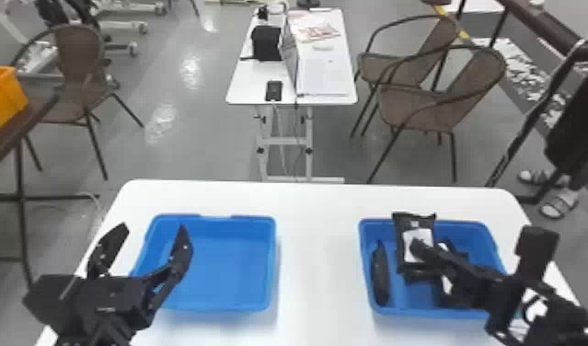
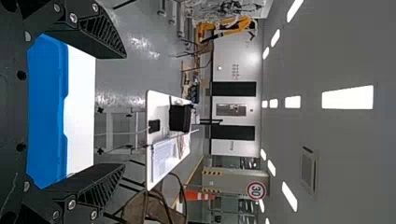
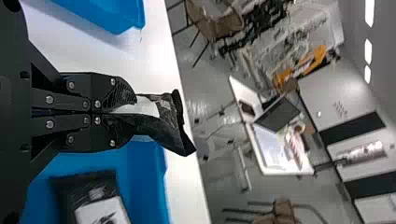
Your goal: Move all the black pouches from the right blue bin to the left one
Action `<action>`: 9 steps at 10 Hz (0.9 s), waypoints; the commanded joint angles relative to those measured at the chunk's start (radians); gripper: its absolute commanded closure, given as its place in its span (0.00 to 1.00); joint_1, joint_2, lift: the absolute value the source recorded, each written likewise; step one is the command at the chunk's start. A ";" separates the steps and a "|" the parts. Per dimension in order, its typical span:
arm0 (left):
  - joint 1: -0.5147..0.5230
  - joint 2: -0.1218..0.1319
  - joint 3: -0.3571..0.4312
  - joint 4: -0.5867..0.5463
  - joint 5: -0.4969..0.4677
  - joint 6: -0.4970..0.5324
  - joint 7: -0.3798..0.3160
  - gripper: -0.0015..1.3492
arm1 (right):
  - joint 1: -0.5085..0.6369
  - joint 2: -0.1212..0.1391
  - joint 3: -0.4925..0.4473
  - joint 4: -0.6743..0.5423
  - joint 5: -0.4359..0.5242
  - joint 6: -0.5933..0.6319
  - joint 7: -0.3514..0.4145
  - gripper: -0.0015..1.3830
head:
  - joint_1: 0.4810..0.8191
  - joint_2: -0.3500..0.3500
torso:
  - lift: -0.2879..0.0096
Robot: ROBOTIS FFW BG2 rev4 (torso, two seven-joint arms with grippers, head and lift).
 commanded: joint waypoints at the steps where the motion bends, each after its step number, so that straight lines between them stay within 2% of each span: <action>1: -0.072 0.007 0.009 -0.002 0.086 0.094 -0.050 0.15 | -0.110 -0.025 0.045 0.052 0.047 0.001 0.091 0.91 | 0.63 0.53 | 1.00; 2: -0.126 0.018 0.013 -0.008 0.123 0.157 -0.103 0.15 | -0.193 -0.028 0.088 0.116 0.079 -0.010 0.174 0.91 | 0.63 0.56 | 1.00; 3: -0.166 0.028 0.012 -0.025 0.148 0.245 -0.125 0.16 | -0.272 -0.031 0.151 0.187 0.083 -0.047 0.220 0.91 | 0.63 0.58 | 1.00; 5: -0.241 0.033 0.007 -0.037 0.209 0.409 -0.183 0.16 | -0.436 -0.030 0.306 0.371 0.056 -0.143 0.315 0.91 | 0.63 0.65 | 1.00; 6: -0.275 0.033 0.007 -0.037 0.223 0.478 -0.215 0.16 | -0.512 -0.021 0.383 0.444 0.032 -0.163 0.369 0.91 | 0.63 0.66 | 1.00; 7: -0.307 0.033 0.017 -0.037 0.254 0.533 -0.251 0.15 | -0.570 0.001 0.438 0.492 0.030 -0.165 0.426 0.91 | 0.63 0.70 | 1.00; 9: -0.325 0.036 0.023 -0.036 0.321 0.550 -0.261 0.15 | -0.624 0.022 0.528 0.544 -0.002 -0.165 0.481 0.91 | 0.63 0.78 | 1.00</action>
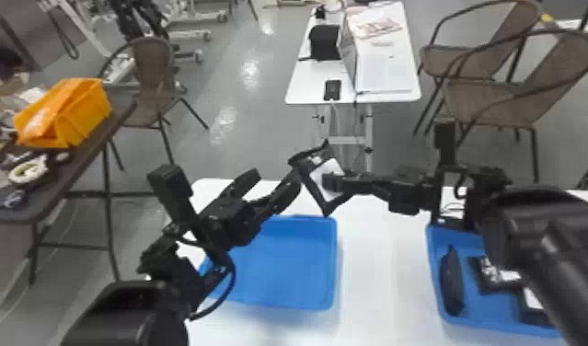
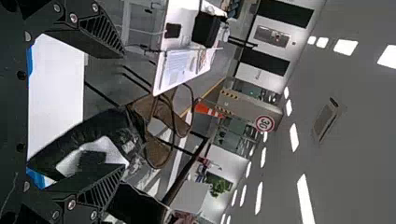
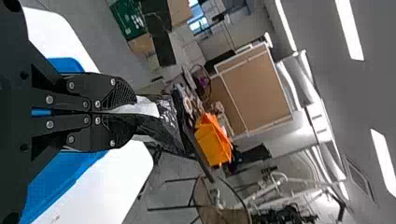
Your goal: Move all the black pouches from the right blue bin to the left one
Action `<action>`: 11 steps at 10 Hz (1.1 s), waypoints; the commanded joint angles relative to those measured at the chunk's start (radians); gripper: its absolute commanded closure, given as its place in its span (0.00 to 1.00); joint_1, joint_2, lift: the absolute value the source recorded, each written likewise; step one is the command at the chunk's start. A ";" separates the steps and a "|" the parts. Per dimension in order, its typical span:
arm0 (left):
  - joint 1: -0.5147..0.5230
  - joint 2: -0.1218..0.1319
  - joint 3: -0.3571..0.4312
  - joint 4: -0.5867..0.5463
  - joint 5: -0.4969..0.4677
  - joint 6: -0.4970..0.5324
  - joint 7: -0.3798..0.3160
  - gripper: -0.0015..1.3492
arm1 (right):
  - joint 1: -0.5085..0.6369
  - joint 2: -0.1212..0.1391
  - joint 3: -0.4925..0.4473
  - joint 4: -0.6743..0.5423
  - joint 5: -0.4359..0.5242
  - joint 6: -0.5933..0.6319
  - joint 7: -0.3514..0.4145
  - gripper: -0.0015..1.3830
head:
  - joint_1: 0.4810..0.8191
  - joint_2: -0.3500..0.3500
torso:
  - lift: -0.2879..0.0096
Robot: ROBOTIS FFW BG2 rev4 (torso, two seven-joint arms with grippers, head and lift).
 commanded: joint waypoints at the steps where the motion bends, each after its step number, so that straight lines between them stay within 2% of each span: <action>1: -0.009 -0.002 0.002 0.007 0.061 0.015 0.003 0.15 | -0.020 0.015 0.041 0.048 -0.055 -0.011 0.014 0.91 | 0.63 0.82 | 1.00; 7: -0.022 0.007 -0.012 0.029 0.109 0.045 0.001 0.15 | -0.040 0.043 0.084 0.048 -0.085 -0.015 0.039 0.91 | 0.63 0.87 | 1.00; 10: -0.029 0.004 -0.024 0.043 0.106 0.010 0.001 0.16 | -0.040 0.047 0.116 0.076 -0.119 -0.020 0.040 0.91 | 0.63 0.88 | 1.00; 11: -0.033 0.004 -0.033 0.038 0.081 0.032 0.017 0.38 | -0.041 0.047 0.122 0.076 -0.121 -0.020 0.042 0.91 | 0.63 0.89 | 1.00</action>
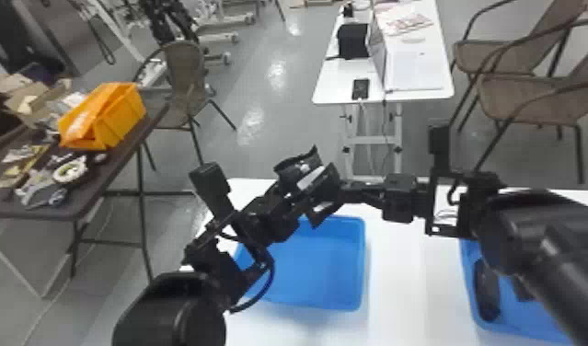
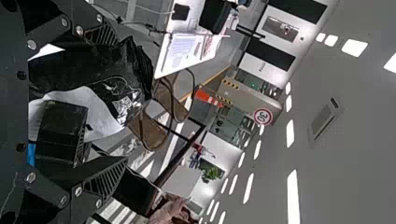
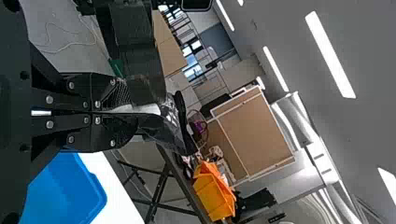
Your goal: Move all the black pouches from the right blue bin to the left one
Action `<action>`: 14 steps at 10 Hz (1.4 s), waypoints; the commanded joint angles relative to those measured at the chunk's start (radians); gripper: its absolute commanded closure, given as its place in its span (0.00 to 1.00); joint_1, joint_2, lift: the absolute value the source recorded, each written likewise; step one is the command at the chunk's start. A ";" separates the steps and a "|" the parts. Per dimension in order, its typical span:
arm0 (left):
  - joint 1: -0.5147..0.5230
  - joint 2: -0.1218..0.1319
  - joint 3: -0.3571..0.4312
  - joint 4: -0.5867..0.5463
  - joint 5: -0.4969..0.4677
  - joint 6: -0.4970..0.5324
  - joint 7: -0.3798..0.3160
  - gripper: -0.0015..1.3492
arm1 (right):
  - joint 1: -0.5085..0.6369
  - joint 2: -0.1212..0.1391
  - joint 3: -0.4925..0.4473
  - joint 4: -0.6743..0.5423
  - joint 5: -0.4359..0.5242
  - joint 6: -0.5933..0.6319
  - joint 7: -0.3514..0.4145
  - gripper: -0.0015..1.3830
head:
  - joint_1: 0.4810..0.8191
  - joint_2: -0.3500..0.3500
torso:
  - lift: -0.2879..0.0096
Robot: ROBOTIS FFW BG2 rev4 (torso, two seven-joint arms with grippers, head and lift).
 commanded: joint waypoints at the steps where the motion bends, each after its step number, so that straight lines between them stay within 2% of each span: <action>1: -0.005 0.000 -0.010 -0.030 -0.023 0.071 0.061 0.86 | -0.002 0.000 0.004 0.001 -0.001 0.000 0.003 0.91 | 0.63 0.90 | 1.00; 2: 0.016 -0.003 -0.016 -0.083 -0.083 0.073 0.122 0.90 | 0.002 0.000 0.004 0.001 -0.001 0.000 0.003 0.91 | 0.63 0.90 | 1.00; 4: 0.044 -0.029 -0.012 -0.092 -0.105 0.010 0.138 0.90 | 0.005 -0.002 0.004 0.002 -0.004 -0.002 0.003 0.91 | 0.63 0.92 | 1.00; 5: 0.050 -0.034 -0.012 -0.096 -0.124 -0.013 0.139 0.90 | 0.006 -0.002 0.004 0.001 -0.004 -0.005 0.003 0.91 | 0.63 0.93 | 1.00; 6: 0.053 -0.033 -0.012 -0.098 -0.126 -0.034 0.139 0.90 | 0.008 -0.002 0.001 0.007 -0.013 -0.011 0.003 0.73 | 0.63 0.93 | 1.00; 7: 0.064 -0.033 -0.007 -0.098 -0.128 -0.053 0.145 0.90 | 0.017 -0.003 -0.018 0.008 -0.001 -0.020 0.003 0.30 | 0.63 0.93 | 1.00; 8: 0.072 -0.031 0.000 -0.098 -0.158 -0.074 0.145 0.90 | 0.041 -0.005 -0.069 -0.002 0.023 -0.029 0.002 0.02 | 0.63 0.94 | 1.00; 9: 0.085 -0.031 0.017 -0.096 -0.212 -0.105 0.147 0.90 | 0.081 -0.009 -0.139 -0.047 0.086 -0.025 -0.015 0.05 | 0.63 0.93 | 1.00; 10: 0.104 -0.040 0.039 -0.095 -0.270 -0.114 0.148 0.90 | 0.137 -0.020 -0.205 -0.131 0.178 0.000 -0.061 0.14 | 0.63 0.92 | 1.00; 11: 0.119 -0.051 0.054 -0.084 -0.332 -0.110 0.148 0.90 | 0.190 -0.026 -0.271 -0.213 0.261 0.024 -0.102 0.20 | 0.63 0.90 | 1.00; 12: 0.124 -0.049 0.051 -0.053 -0.388 -0.100 0.148 0.90 | 0.244 -0.026 -0.342 -0.283 0.324 0.035 -0.145 0.23 | 0.63 0.87 | 1.00; 13: 0.124 -0.042 0.036 -0.006 -0.453 -0.091 0.136 0.90 | 0.288 -0.028 -0.391 -0.320 0.329 0.035 -0.185 0.23 | 0.63 0.83 | 1.00; 14: 0.124 -0.028 0.022 0.074 -0.477 -0.154 0.115 0.90 | 0.311 -0.031 -0.426 -0.329 0.330 0.034 -0.190 0.24 | 0.63 0.81 | 1.00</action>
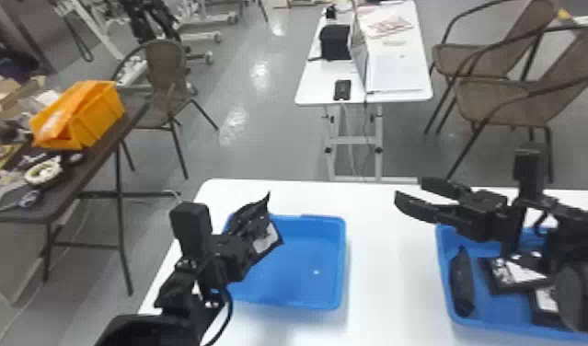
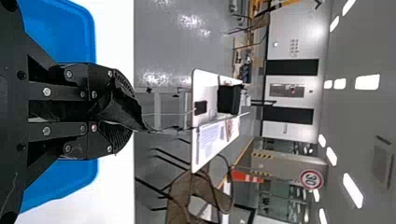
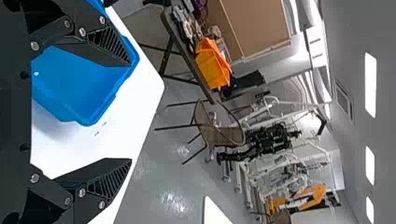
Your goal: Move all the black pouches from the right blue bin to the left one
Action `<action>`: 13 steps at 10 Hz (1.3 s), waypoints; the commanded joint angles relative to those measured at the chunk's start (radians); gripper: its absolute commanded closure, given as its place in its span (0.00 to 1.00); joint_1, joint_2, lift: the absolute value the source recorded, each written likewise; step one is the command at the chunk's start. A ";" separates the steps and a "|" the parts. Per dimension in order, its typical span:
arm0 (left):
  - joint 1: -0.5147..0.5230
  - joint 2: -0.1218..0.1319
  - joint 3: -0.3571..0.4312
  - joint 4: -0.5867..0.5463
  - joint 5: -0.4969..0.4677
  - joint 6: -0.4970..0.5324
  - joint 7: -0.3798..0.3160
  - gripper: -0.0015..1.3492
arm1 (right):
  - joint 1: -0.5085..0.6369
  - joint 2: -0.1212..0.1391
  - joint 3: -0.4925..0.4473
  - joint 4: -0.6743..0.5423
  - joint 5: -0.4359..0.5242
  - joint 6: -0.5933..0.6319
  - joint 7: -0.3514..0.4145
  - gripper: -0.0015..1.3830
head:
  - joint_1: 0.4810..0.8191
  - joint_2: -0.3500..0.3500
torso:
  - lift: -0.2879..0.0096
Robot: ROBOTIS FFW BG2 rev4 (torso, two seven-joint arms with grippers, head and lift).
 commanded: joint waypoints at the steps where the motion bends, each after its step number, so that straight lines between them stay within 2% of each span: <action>1: -0.003 0.013 -0.021 0.119 -0.037 -0.115 -0.002 0.90 | 0.025 -0.014 -0.028 -0.013 0.003 0.000 -0.004 0.24 | 0.63 0.77 | 1.00; 4: -0.075 0.019 -0.038 0.323 -0.140 -0.240 -0.033 0.90 | 0.033 -0.017 -0.024 0.005 0.020 -0.005 -0.004 0.25 | 0.63 0.71 | 1.00; 6: -0.124 0.022 -0.050 0.391 -0.185 -0.285 -0.042 0.90 | 0.030 -0.017 -0.021 0.014 0.020 -0.008 -0.002 0.25 | 0.63 0.70 | 1.00; 7: -0.129 0.018 -0.045 0.392 -0.180 -0.290 -0.042 0.77 | 0.030 -0.019 -0.021 0.016 0.020 -0.008 -0.002 0.25 | 0.63 0.69 | 1.00; 8: -0.124 0.013 -0.033 0.386 -0.179 -0.303 -0.045 0.33 | 0.033 -0.020 -0.021 0.024 0.019 -0.008 0.009 0.25 | 0.63 0.69 | 1.00; 9: -0.121 0.008 -0.012 0.365 -0.174 -0.316 -0.056 0.02 | 0.045 -0.020 -0.021 0.022 0.020 -0.008 0.012 0.25 | 0.63 0.69 | 1.00; 10: -0.109 -0.001 0.014 0.299 -0.180 -0.276 -0.059 0.06 | 0.067 -0.020 -0.023 0.002 0.028 -0.011 -0.001 0.25 | 0.63 0.69 | 1.00; 11: -0.092 -0.016 0.045 0.236 -0.180 -0.280 -0.059 0.15 | 0.096 -0.020 -0.031 -0.032 0.031 -0.022 -0.036 0.25 | 0.63 0.71 | 1.00; 13: -0.031 -0.019 0.119 0.130 -0.085 -0.345 -0.056 0.19 | 0.157 -0.019 -0.051 -0.087 0.049 -0.014 -0.074 0.25 | 0.63 0.74 | 1.00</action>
